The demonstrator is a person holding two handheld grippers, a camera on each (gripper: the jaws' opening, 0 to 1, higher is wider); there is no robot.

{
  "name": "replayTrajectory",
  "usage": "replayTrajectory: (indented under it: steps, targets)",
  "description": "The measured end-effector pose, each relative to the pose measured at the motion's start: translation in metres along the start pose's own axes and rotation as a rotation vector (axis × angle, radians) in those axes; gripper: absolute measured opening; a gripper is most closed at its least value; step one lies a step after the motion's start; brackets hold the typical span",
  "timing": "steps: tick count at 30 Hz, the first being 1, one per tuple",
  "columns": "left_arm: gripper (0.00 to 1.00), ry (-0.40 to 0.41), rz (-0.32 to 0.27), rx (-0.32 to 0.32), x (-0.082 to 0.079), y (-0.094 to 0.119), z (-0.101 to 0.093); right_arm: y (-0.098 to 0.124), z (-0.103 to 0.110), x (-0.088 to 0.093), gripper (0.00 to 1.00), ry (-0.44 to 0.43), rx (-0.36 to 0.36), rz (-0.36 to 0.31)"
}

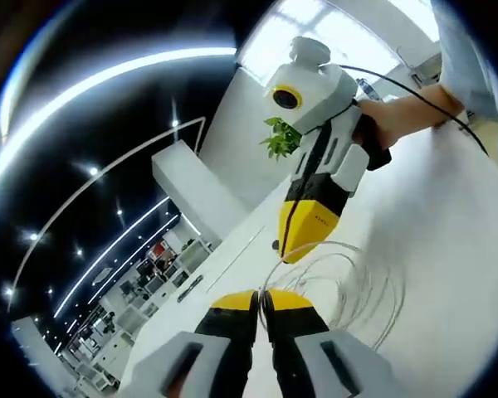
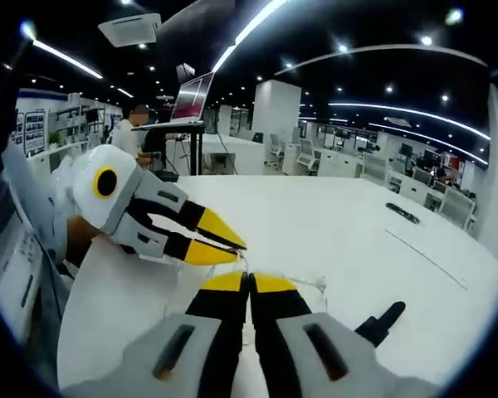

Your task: Peel open the Velcro strap on the desktop, arrange the wired earphones neatly onto it, and close the Velcro strap to secure them.

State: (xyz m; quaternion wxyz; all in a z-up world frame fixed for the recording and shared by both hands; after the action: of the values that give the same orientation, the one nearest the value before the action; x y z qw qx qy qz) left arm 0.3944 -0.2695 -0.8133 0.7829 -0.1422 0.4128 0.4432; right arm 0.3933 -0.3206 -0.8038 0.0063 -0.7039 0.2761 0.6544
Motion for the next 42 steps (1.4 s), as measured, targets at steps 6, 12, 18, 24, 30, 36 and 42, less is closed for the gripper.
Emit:
replayTrajectory:
  steps: [6,12,18,24,30,36,42]
  targets:
    - [0.07,-0.02,-0.006,-0.01,-0.002,0.0,0.0,0.001,0.005,-0.002,0.04,-0.009,-0.025,-0.016]
    - [0.07,-0.036,-0.003,-0.013,-0.003,0.001,-0.002,0.001,0.003,-0.001,0.04,-0.051,-0.047,-0.031]
    - [0.07,-0.04,0.001,-0.049,-0.003,0.003,0.003,0.01,-0.009,-0.002,0.08,-0.16,-0.047,-0.045]
    - [0.07,-0.038,-0.014,-0.076,-0.007,0.006,0.007,0.013,-0.024,0.01,0.08,-0.224,-0.002,0.001]
    - [0.07,-0.033,-0.04,-0.109,-0.011,0.01,0.013,0.01,-0.028,0.026,0.09,-0.293,-0.004,0.06]
    - [0.07,-0.026,-0.059,-0.116,-0.014,0.012,0.014,0.003,-0.027,0.038,0.11,-0.367,-0.028,0.091]
    - [0.07,-0.039,-0.075,-0.125,-0.017,0.015,0.015,-0.003,-0.023,0.045,0.11,-0.392,-0.05,0.11]
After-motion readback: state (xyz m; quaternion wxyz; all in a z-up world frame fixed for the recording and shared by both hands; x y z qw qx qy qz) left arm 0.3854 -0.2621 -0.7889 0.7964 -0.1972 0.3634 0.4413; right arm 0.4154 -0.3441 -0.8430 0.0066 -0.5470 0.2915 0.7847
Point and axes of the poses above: the point that each gripper's makers call its tool centre point, and the gripper's own axes: y roughly backward along the fingers, z roughly to its left, x roughly out of its underside, the point moved 2 cm from there along y, roughly backward along the fingers, and after that the axes turned 1 degree about z, right-handed, at the moved point
